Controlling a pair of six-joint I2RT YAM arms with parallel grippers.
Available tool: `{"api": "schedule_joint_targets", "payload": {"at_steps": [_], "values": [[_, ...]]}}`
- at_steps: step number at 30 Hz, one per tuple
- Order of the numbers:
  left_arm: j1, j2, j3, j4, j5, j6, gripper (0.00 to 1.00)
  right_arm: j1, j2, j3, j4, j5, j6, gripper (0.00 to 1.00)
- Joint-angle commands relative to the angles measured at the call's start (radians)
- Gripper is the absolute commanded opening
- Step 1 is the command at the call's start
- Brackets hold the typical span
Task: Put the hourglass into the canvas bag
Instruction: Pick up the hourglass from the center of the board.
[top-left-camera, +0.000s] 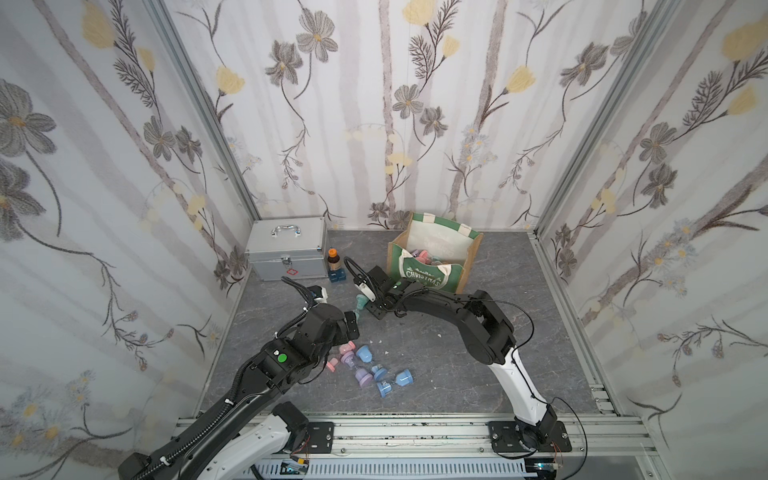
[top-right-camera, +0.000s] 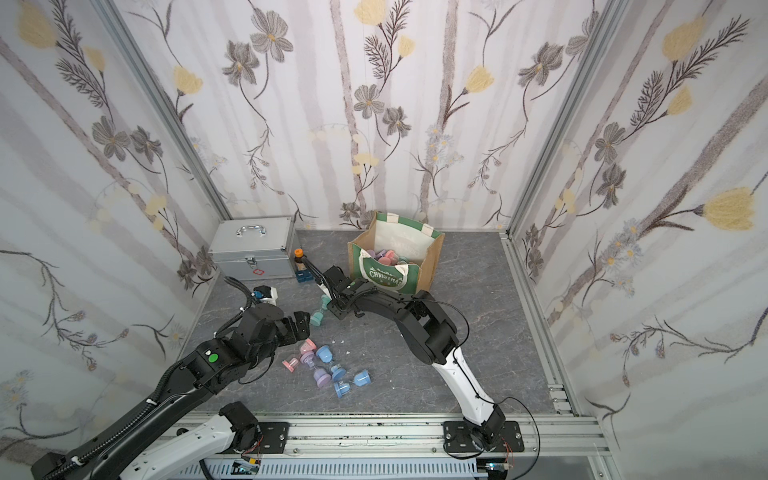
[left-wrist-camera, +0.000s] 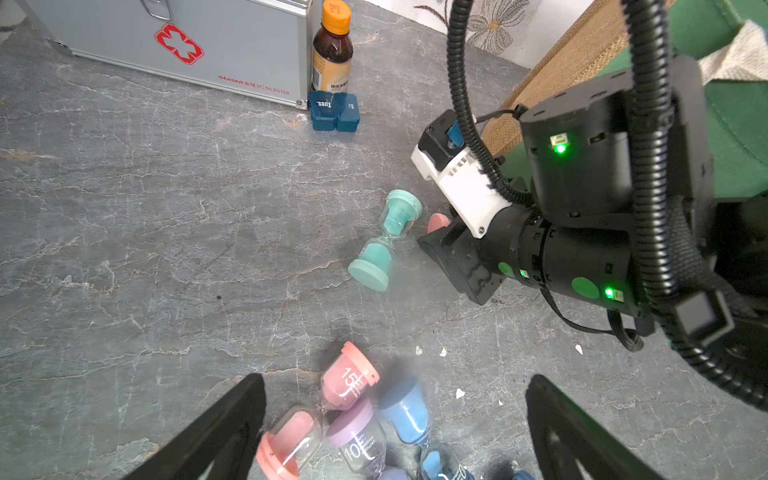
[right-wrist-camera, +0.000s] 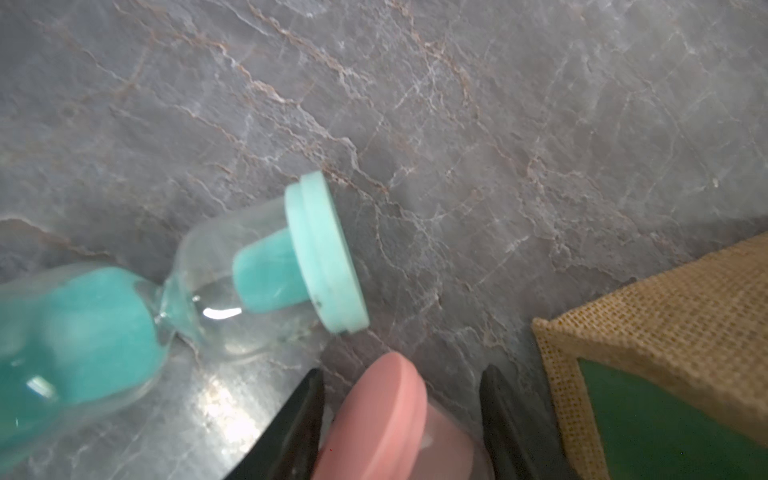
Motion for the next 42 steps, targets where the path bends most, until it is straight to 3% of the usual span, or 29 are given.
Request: {"api": "schedule_joint_targets", "payload": {"at_steps": [1, 10, 18, 28, 34, 42], "values": [[0.001, 0.001, 0.001, -0.003, -0.021, -0.004, 1.0, 0.001, -0.032, -0.012, 0.001, 0.028, -0.003, 0.45], [0.0, -0.009, 0.009, -0.008, -0.015, -0.004, 1.0, 0.001, -0.111, -0.046, 0.02, 0.012, 0.048, 0.38], [0.001, -0.031, 0.056, -0.038, -0.022, 0.018, 1.0, 0.002, -0.263, -0.041, 0.014, -0.076, 0.151, 0.33], [0.002, -0.022, 0.129, -0.032, -0.012, 0.068, 1.0, -0.016, -0.406, 0.126, -0.106, -0.086, 0.282, 0.31], [0.001, 0.022, 0.168, 0.007, 0.039, 0.089, 1.0, -0.074, -0.431, 0.246, -0.176, -0.1, 0.35, 0.31], [0.002, 0.102, 0.218, 0.062, 0.101, 0.117, 1.0, -0.218, -0.45, 0.258, -0.185, -0.107, 0.426, 0.3]]}}
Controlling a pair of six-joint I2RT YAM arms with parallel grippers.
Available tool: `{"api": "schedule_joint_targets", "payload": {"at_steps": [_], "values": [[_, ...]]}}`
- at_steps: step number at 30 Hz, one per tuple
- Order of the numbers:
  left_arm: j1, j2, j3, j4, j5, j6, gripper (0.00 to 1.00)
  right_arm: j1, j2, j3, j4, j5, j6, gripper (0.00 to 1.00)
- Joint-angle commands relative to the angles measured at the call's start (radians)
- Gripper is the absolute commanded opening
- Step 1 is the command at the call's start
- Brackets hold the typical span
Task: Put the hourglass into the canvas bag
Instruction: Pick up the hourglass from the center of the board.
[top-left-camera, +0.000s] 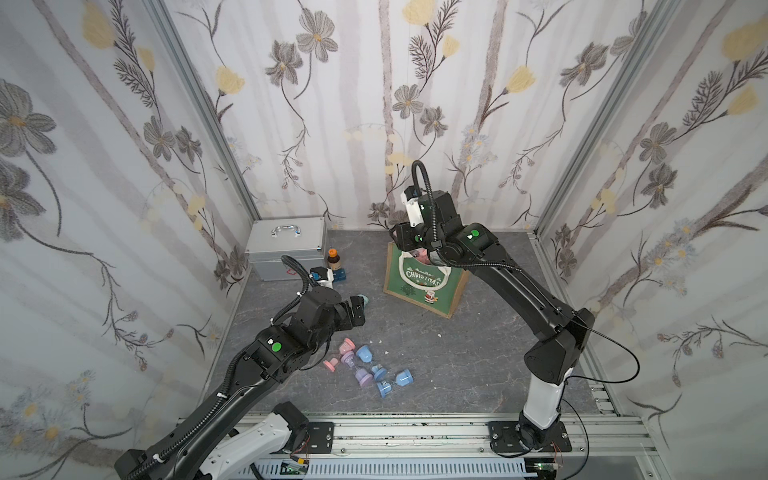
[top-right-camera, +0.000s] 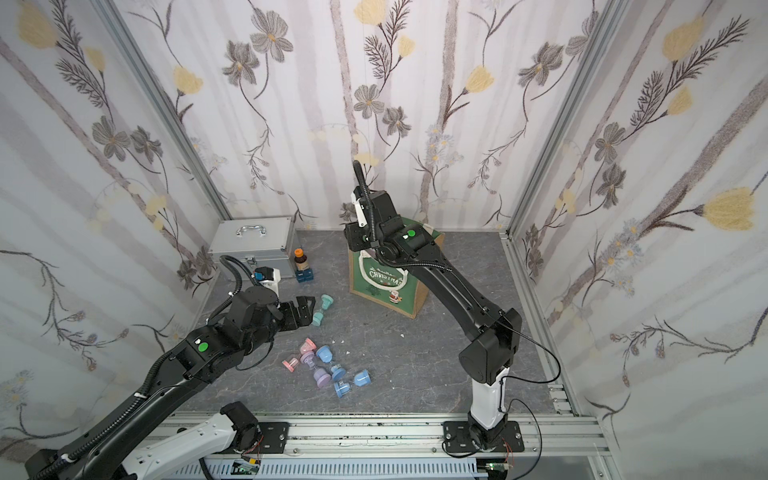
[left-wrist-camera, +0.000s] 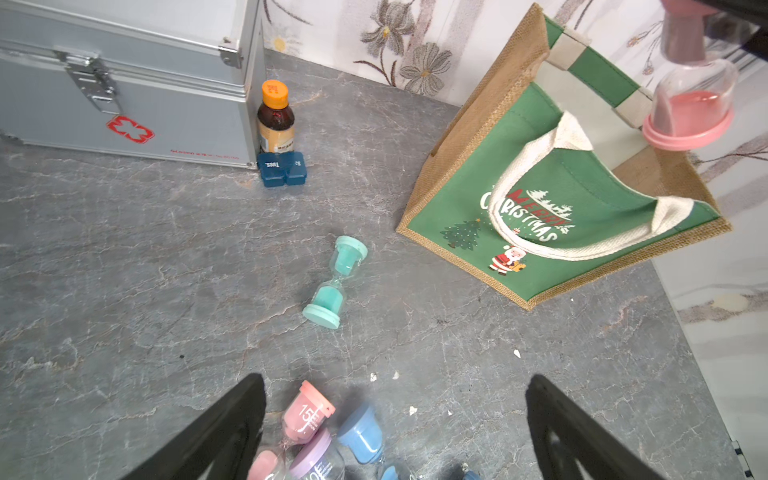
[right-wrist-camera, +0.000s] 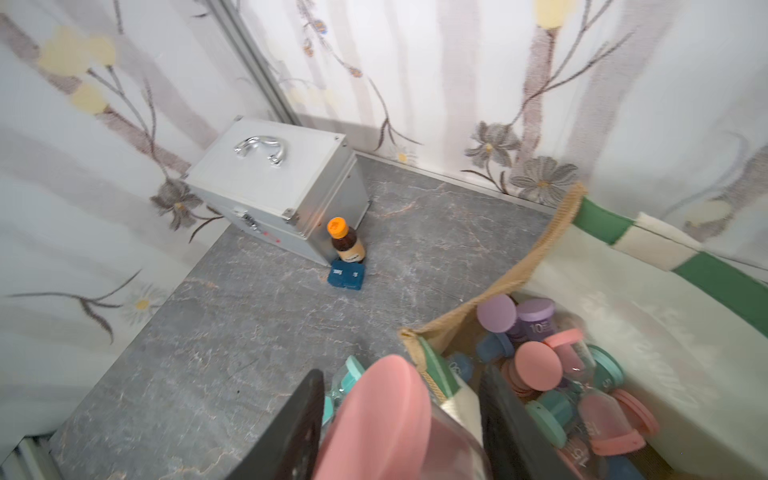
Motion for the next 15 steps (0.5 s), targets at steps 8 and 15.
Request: {"api": "schedule_joint_targets", "payload": {"at_steps": [8, 15], "values": [[0.0, 0.11, 0.046, 0.11, 0.077, 0.032, 1.0, -0.103, 0.076, 0.006, 0.004, 0.04, 0.094, 0.29], [0.001, 0.176, 0.051, 0.155, 0.094, 0.033, 1.0, -0.154, 0.167, 0.01, 0.029, 0.069, 0.132, 0.31]]}}
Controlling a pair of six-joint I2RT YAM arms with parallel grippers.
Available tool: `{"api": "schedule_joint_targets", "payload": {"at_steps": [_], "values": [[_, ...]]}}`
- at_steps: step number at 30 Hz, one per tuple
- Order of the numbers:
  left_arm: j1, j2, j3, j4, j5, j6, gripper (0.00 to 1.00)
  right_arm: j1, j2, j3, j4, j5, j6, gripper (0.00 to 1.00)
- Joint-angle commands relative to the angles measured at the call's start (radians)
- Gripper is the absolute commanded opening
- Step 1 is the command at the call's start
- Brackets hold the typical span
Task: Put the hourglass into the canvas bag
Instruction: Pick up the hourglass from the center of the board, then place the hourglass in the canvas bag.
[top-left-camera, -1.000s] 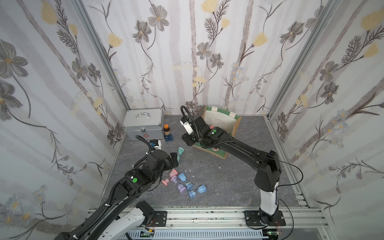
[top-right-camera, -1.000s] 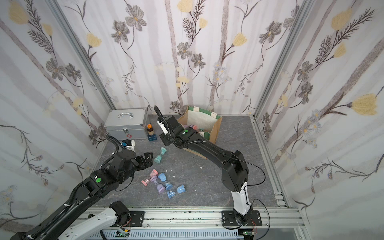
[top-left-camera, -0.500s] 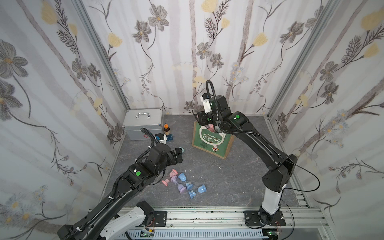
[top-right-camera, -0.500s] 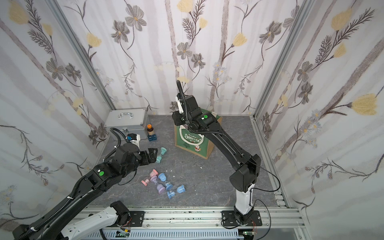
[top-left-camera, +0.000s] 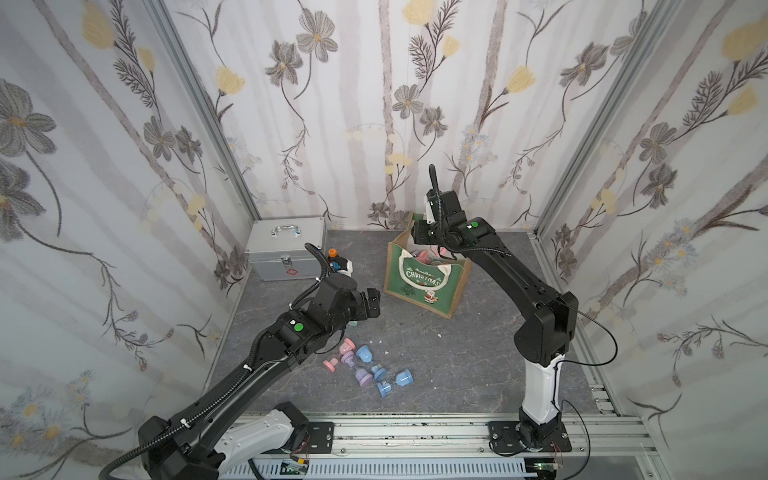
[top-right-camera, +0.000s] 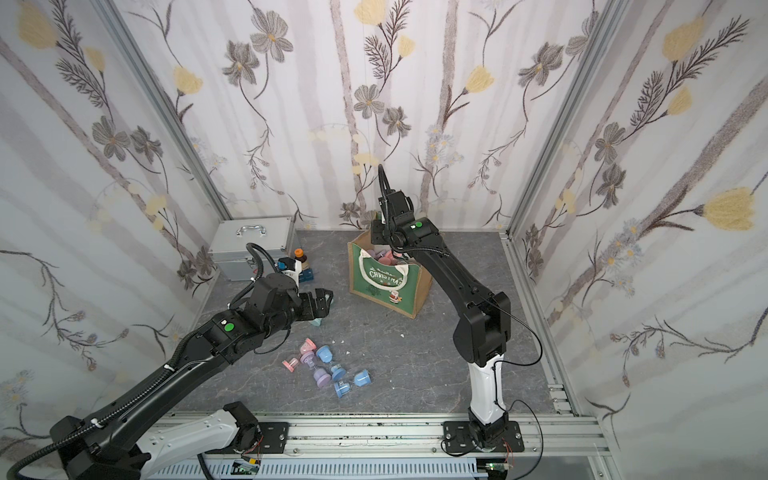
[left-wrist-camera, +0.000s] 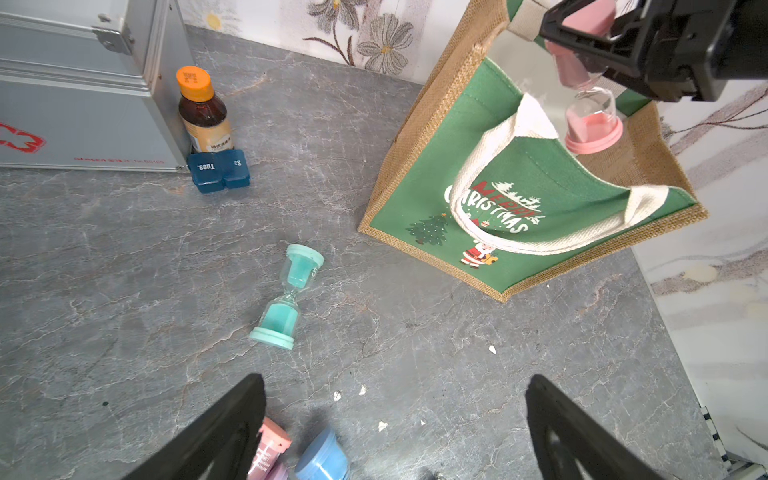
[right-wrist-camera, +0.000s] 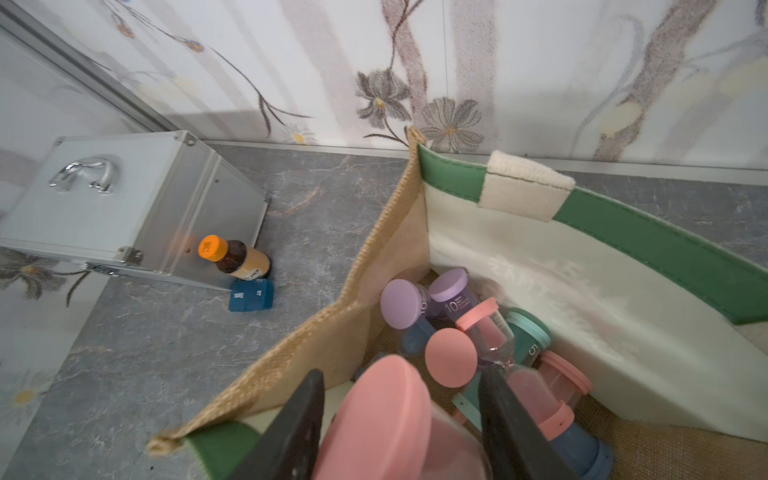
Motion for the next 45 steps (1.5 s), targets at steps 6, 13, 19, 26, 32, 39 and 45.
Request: {"api": "schedule_joint_targets", "payload": {"at_steps": [6, 13, 19, 26, 32, 39, 45], "values": [[0.0, 0.045, -0.002, 0.07, 0.0, 0.001, 1.0, -0.051, 0.102, 0.009, 0.059, 0.049, 0.041, 0.31], [0.0, 0.049, -0.023, 0.097, -0.019, -0.012, 1.0, -0.061, 0.175, 0.01, 0.072, 0.094, 0.034, 0.39], [0.001, 0.049, -0.023, 0.092, -0.028, -0.012, 1.0, -0.059, 0.183, 0.008, 0.069, 0.09, 0.032, 0.61], [0.0, 0.042, -0.022, 0.089, -0.023, -0.018, 1.0, -0.052, 0.098, 0.008, 0.072, 0.046, 0.023, 0.79], [0.0, 0.01, -0.026, 0.067, -0.026, -0.018, 1.0, -0.016, -0.016, -0.004, 0.055, 0.03, 0.014, 0.86], [0.0, -0.061, -0.049, 0.004, -0.051, -0.015, 1.0, 0.067, -0.122, -0.012, -0.018, 0.068, 0.052, 0.89], [0.001, -0.14, -0.099, -0.061, -0.106, -0.029, 1.0, 0.192, -0.154, -0.02, -0.074, 0.159, 0.136, 0.91]]}}
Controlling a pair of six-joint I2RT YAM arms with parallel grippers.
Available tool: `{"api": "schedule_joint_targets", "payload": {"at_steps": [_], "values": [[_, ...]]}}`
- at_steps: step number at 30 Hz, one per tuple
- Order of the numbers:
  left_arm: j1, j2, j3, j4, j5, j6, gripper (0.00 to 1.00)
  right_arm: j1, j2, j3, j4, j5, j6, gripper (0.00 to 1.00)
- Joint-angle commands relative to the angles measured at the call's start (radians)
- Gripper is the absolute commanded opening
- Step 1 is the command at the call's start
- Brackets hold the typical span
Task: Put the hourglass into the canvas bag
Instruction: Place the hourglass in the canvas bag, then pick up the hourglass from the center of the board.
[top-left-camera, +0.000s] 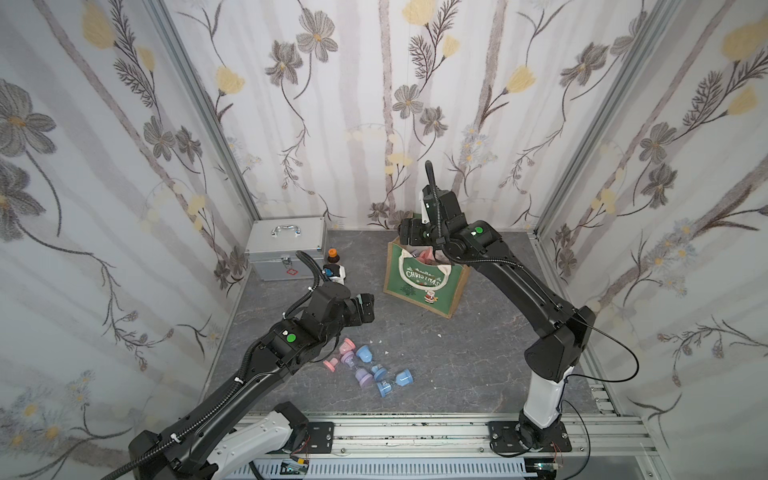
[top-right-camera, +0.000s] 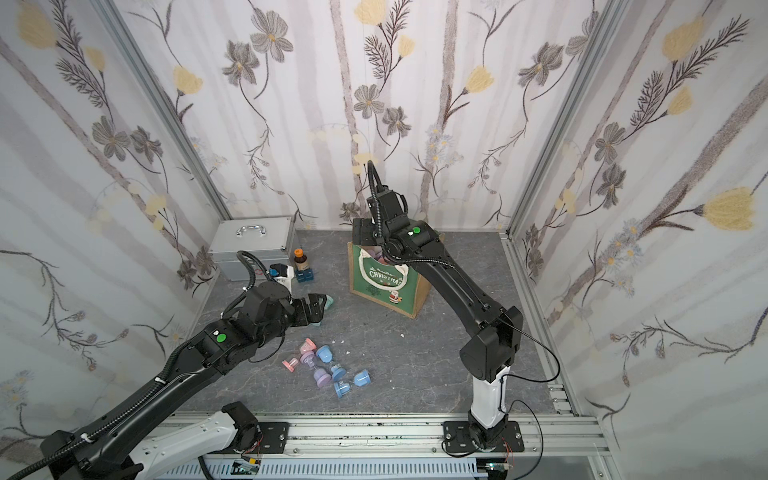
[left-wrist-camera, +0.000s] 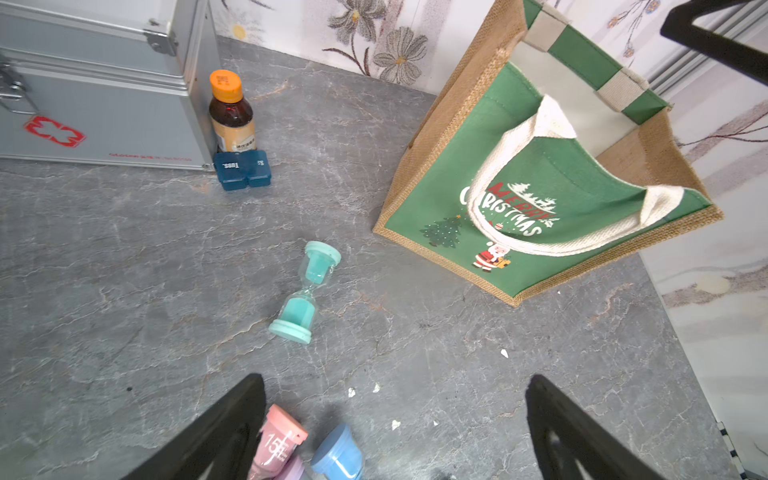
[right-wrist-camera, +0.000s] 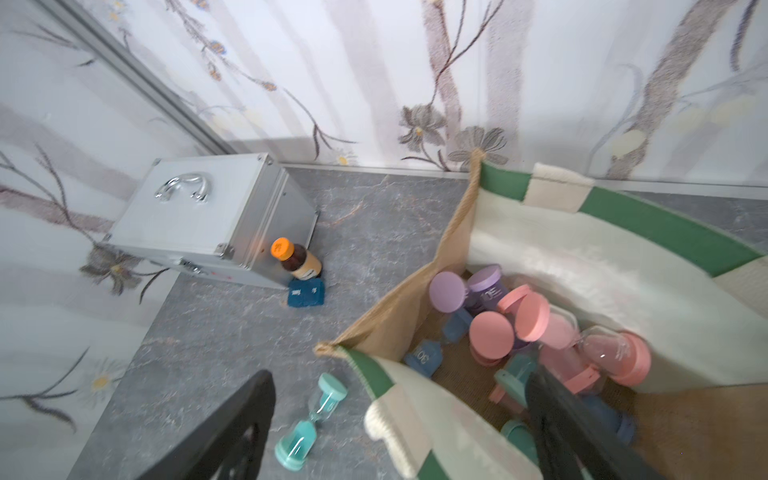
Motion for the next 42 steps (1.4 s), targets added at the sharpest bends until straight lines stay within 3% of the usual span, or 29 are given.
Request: {"api": "schedule_joint_targets", "payload": {"at_steps": [1, 8, 15, 27, 42], "values": [[0.001, -0.039, -0.022, -0.054, -0.056, -0.023, 1.0, 0.053, -0.008, -0.008, -0.042, 0.072, 0.081, 0.91], [0.002, -0.14, -0.094, -0.116, -0.101, -0.057, 1.0, 0.191, 0.036, -0.078, 0.046, 0.084, 0.211, 0.9], [0.002, -0.223, -0.135, -0.178, -0.133, -0.088, 1.0, 0.246, 0.16, -0.091, 0.132, 0.037, 0.301, 0.89], [0.002, -0.305, -0.161, -0.237, -0.165, -0.116, 1.0, 0.276, 0.34, -0.101, 0.249, -0.03, 0.374, 0.88], [0.002, -0.355, -0.175, -0.264, -0.197, -0.145, 1.0, 0.31, 0.472, -0.031, 0.228, -0.01, 0.399, 0.88]]}}
